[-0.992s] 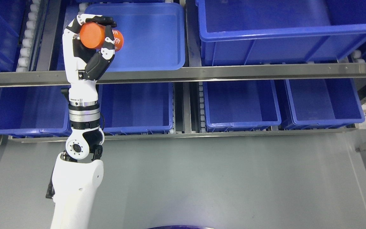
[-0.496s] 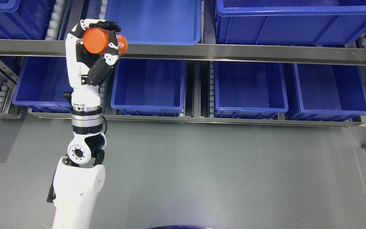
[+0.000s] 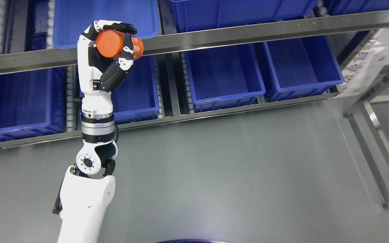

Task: Grab orange capacitor from left shelf to right desk
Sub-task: 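Hold the capacitor in the left hand while turning toward the steel table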

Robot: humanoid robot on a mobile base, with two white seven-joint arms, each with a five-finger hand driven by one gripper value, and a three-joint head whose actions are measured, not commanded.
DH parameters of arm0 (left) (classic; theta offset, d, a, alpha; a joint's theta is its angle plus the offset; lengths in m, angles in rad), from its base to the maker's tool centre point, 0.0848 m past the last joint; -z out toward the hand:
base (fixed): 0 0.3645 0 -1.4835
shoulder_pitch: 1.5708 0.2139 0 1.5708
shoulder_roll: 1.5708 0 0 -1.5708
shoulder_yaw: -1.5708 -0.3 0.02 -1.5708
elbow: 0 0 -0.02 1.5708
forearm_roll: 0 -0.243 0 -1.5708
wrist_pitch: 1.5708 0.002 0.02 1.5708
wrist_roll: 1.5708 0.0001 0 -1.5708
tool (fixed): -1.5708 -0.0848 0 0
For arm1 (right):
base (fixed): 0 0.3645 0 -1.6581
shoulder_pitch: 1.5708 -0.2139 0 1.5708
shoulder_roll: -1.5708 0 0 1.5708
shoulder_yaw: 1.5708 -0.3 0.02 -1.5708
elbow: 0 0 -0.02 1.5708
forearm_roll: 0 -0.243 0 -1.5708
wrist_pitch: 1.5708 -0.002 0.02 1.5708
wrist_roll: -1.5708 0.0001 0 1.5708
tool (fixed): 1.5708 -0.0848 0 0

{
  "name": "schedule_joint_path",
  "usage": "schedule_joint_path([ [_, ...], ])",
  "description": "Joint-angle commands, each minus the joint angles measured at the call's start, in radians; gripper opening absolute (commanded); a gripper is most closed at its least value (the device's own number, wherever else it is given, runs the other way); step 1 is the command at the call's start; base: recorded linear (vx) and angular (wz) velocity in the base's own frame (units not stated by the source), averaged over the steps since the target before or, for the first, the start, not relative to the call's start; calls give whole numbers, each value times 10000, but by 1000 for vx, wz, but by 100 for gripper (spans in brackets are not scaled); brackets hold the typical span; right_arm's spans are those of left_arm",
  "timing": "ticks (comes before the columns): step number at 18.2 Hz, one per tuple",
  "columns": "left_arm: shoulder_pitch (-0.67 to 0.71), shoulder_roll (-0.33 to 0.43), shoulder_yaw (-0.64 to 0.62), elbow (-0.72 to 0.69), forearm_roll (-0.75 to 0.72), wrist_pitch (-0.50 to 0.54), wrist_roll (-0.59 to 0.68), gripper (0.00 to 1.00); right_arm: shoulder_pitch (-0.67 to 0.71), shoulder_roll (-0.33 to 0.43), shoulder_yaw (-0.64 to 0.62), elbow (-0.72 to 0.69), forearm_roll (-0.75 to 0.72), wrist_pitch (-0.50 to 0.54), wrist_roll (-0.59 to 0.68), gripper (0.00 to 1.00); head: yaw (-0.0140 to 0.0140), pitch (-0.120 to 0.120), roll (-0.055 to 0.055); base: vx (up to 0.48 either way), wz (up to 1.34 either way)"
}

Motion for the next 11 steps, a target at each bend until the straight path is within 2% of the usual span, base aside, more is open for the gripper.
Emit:
schedule_joint_path([
  [1, -59, 175, -330, -55, -6, 71, -1, 1, 16, -175, -169, -175, 31, -5, 4, 100, 0, 0, 0, -42, -574],
  [11, -74, 175, -330, -55, 9, 71, -1, 1, 31, -175, -169, -175, 31, -5, 4, 100, 0, 0, 0, 2, -629],
])
